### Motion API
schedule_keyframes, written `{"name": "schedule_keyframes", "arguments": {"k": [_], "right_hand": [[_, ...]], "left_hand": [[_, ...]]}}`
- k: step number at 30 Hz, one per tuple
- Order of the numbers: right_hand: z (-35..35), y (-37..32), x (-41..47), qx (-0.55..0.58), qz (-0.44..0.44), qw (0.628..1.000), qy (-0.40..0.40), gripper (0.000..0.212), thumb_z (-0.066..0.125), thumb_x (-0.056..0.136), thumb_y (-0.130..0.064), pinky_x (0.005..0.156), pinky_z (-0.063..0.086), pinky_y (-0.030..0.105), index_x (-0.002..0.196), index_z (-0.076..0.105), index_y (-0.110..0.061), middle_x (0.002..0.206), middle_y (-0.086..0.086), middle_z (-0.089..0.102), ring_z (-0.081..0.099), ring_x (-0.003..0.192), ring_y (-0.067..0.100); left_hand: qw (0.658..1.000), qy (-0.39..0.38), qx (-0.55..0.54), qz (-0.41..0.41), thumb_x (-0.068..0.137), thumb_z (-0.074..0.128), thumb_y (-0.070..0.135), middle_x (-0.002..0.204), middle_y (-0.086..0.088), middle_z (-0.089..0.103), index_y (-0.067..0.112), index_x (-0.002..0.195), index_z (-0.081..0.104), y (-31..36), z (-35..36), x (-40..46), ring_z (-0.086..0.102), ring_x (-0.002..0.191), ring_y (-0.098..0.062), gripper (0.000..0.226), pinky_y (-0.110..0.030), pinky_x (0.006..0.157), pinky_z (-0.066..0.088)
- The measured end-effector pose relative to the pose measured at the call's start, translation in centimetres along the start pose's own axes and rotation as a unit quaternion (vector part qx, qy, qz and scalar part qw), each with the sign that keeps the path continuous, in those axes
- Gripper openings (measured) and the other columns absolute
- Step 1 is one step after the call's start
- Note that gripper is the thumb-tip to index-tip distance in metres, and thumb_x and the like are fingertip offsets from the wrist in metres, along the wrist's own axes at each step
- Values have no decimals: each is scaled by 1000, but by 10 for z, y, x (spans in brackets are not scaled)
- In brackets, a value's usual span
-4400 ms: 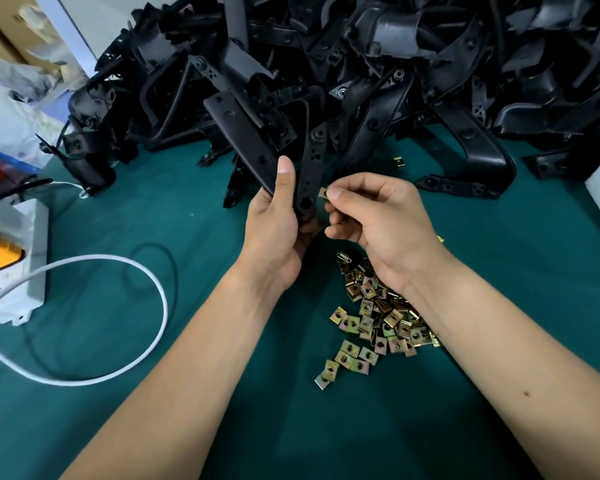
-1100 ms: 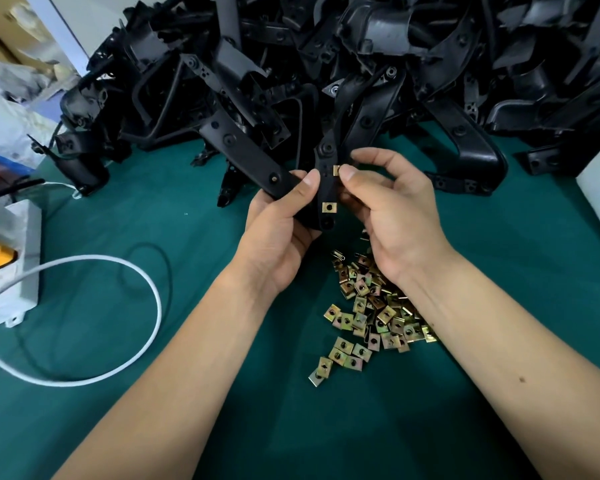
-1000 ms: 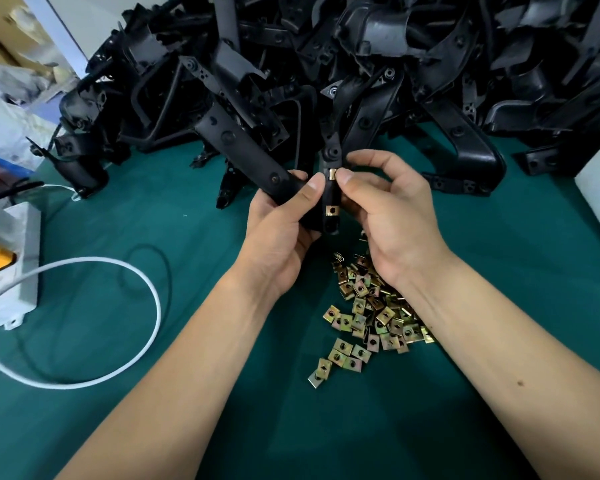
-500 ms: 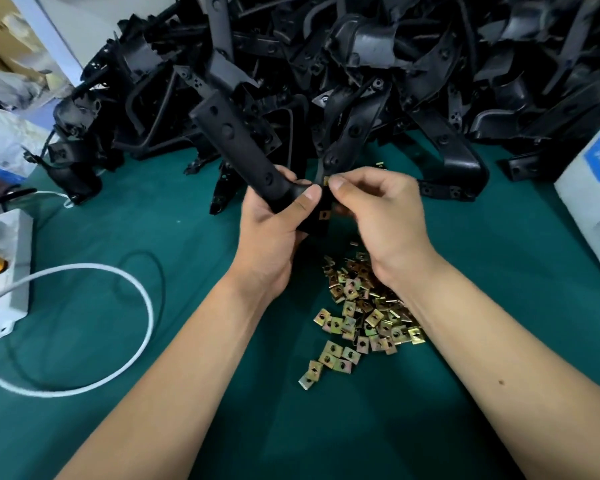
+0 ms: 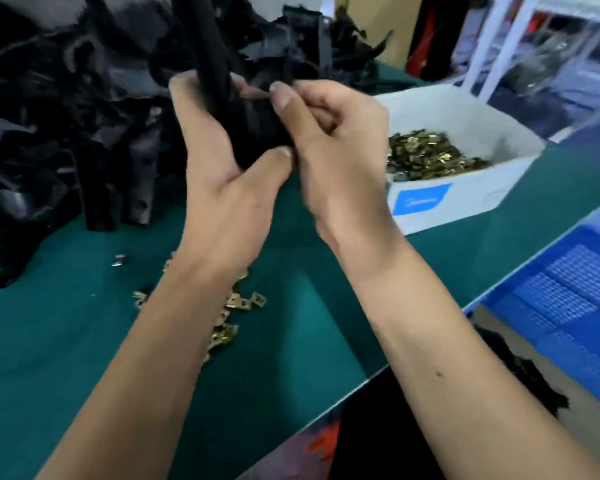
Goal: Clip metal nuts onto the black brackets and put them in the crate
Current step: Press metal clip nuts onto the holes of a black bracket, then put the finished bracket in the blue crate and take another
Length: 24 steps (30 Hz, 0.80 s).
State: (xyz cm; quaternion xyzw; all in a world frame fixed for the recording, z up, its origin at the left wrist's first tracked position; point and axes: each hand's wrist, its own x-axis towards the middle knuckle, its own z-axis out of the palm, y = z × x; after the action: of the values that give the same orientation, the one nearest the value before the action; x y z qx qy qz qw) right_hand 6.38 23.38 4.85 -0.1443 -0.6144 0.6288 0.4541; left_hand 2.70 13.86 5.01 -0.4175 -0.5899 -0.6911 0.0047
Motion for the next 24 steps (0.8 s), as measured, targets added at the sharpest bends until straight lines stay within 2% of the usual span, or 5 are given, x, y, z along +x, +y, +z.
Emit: {"name": "schedule_keyframes", "arguments": {"k": [3, 8, 12, 18, 24], "right_hand": [[-81, -13, 10, 41, -16, 995, 87, 19, 67, 98, -5, 68, 55, 37, 94, 67, 13, 80, 27, 71, 66, 73, 25], [-225, -18, -6, 247, 57, 956, 149, 23, 52, 101, -14, 100, 46, 41, 117, 53, 2, 107, 22, 52, 51, 100, 33], [-329, 16, -54, 166, 124, 935, 288, 12, 43, 107, -14, 79, 49, 32, 104, 52, -5, 95, 15, 53, 58, 83, 22], [-411, 110, -161, 18, 356, 831, 427, 8, 56, 103, -11, 57, 57, 30, 107, 62, -8, 70, 1, 73, 70, 57, 10], [-431, 171, -206, 129, 456, 760, 445, 11, 56, 105, -13, 71, 57, 40, 116, 57, -15, 99, 9, 69, 67, 77, 25]], "left_hand": [[997, -64, -48, 8, 78, 51, -18, 121, -34, 50, 15, 118, 33, 8, 81, 6, 58, 113, -43, 55, -53, 100, 50], [977, -206, -29, -42, 74, 62, 11, 105, -12, 60, 15, 110, 46, 19, 219, -20, 60, 106, -36, 39, -53, 94, 49], [945, -309, 63, -81, 74, 64, 19, 99, -12, 65, 6, 103, 63, -11, 305, -80, 58, 103, -36, 32, -48, 94, 47], [812, -470, 111, -328, 72, 67, 27, 116, -14, 67, 8, 113, 56, -92, 343, -176, 62, 115, -33, 47, -45, 98, 51], [689, -608, 366, -149, 89, 69, 25, 133, -17, 49, 10, 125, 50, -142, 322, -222, 44, 129, -39, 44, -48, 106, 45]]}}
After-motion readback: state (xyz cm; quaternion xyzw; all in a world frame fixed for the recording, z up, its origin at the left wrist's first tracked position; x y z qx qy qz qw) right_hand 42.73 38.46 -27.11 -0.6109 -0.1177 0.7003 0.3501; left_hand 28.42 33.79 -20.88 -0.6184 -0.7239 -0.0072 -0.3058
